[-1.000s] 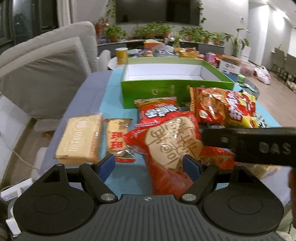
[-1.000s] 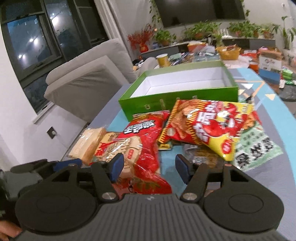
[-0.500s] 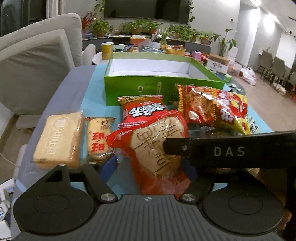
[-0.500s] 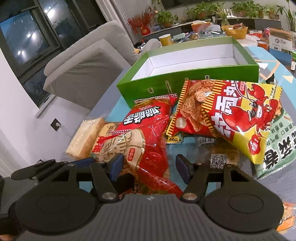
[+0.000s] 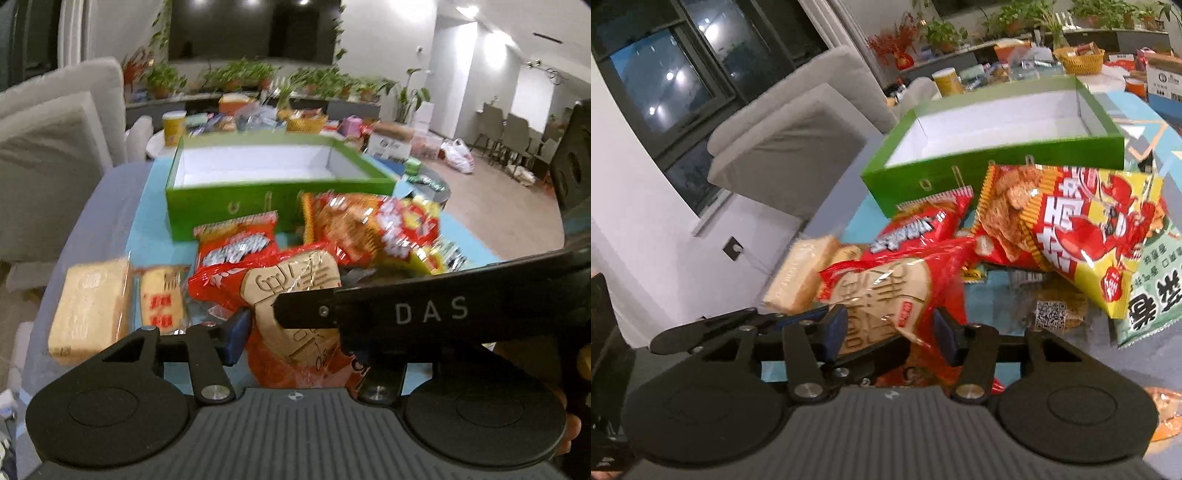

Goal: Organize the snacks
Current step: 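Lower the right tool onto the red cookie-print bag and close it, then carry the red cookie-print bag into the green box and open the right tool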

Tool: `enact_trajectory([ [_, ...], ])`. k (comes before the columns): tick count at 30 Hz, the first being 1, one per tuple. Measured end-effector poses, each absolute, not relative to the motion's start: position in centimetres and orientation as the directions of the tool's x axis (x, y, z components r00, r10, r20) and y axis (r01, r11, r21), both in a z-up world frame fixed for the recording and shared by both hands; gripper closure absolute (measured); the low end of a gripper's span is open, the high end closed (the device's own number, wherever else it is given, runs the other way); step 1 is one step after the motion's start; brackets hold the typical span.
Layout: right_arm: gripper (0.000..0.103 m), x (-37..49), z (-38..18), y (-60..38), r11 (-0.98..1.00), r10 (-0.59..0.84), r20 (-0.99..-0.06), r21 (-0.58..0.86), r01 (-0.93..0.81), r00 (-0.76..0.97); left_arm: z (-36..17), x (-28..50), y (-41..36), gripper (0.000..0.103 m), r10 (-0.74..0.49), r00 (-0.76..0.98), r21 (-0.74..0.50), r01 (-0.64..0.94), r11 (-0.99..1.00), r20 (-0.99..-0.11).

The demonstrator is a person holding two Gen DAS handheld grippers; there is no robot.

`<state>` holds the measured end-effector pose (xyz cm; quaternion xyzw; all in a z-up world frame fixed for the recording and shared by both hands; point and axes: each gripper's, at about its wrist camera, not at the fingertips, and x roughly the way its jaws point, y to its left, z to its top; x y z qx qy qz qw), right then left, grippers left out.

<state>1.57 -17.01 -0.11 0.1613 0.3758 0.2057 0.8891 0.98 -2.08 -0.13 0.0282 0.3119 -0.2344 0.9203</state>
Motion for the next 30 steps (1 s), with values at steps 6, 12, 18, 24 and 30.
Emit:
enact_trajectory([
  [6,0.052,1.0,2.6,-17.0,0.872,0.467,-0.539,0.414,-0.263,0.7,2.9,0.4,-2.9,0.052,-0.424,0.754,-0.021,0.48,0.877,-0.502],
  [12,0.052,2.6,5.6,-17.1,0.882,0.447,-0.462,0.372,-0.29,0.766,6.4,2.0,-3.9,0.052,-0.421,0.81,0.042,0.477,0.878,-0.409],
  [18,0.052,6.2,7.9,-17.4,0.883,0.442,-0.395,0.348,-0.314,0.805,8.9,5.9,-4.2,0.052,-0.42,0.84,0.064,0.467,0.882,-0.344],
  [24,0.052,10.7,8.3,-18.1,0.868,0.456,-0.378,0.387,-0.31,0.806,9.5,10.7,-4.6,0.052,-0.421,0.841,0.06,0.466,0.883,-0.34],
  [30,0.052,13.7,7.1,-18.3,0.873,0.441,-0.402,0.398,-0.281,0.803,8.2,15.2,-4.8,0.052,-0.434,0.82,0.036,0.48,0.876,-0.373],
])
